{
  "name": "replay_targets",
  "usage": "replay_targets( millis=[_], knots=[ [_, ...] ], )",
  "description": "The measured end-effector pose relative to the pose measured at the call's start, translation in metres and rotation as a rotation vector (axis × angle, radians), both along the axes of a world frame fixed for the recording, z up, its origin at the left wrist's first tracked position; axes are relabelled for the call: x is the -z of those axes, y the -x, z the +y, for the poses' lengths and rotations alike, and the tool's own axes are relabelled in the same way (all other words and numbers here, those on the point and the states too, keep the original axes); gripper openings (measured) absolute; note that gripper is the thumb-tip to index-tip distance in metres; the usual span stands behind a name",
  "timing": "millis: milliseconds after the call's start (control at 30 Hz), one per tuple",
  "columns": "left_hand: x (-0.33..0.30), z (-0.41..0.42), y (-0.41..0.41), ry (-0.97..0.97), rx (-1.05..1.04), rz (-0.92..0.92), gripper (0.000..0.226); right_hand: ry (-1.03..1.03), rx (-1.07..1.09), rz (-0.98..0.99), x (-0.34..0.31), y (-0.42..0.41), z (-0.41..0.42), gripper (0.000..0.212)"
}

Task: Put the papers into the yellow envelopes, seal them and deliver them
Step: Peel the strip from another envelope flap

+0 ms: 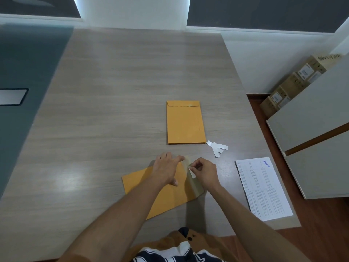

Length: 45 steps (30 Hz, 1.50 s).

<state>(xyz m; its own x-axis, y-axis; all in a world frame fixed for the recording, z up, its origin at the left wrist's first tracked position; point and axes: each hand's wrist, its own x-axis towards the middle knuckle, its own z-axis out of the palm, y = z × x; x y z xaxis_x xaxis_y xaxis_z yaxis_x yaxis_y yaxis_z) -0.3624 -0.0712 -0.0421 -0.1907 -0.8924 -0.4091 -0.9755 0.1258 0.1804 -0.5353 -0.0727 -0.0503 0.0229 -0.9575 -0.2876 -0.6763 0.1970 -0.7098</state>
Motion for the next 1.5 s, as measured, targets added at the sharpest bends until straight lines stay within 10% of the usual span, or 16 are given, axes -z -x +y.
replay_targets(
  millis=[433, 900, 1200, 1500],
  knots=[
    [-0.011, 0.006, 0.002, -0.011, 0.031, -0.03, 0.101, -0.059, 0.611, -0.307, -0.022, 0.048, -0.043, 0.016],
    [-0.03, 0.021, 0.088, 0.161, 0.072, 0.114, 0.032, 0.133, 0.53, 0.095, -0.041, 0.164, 0.026, 0.04],
    [-0.01, 0.037, 0.224, -0.241, -0.555, 0.652, 0.061, -0.141, 0.442, 0.451, -0.023, 0.25, 0.068, 0.07],
    [0.006, 0.014, 0.271, -0.312, -0.979, 0.869, 0.035, -0.117, 0.42, 0.474, -0.006, 0.255, 0.075, 0.075]
  ],
)
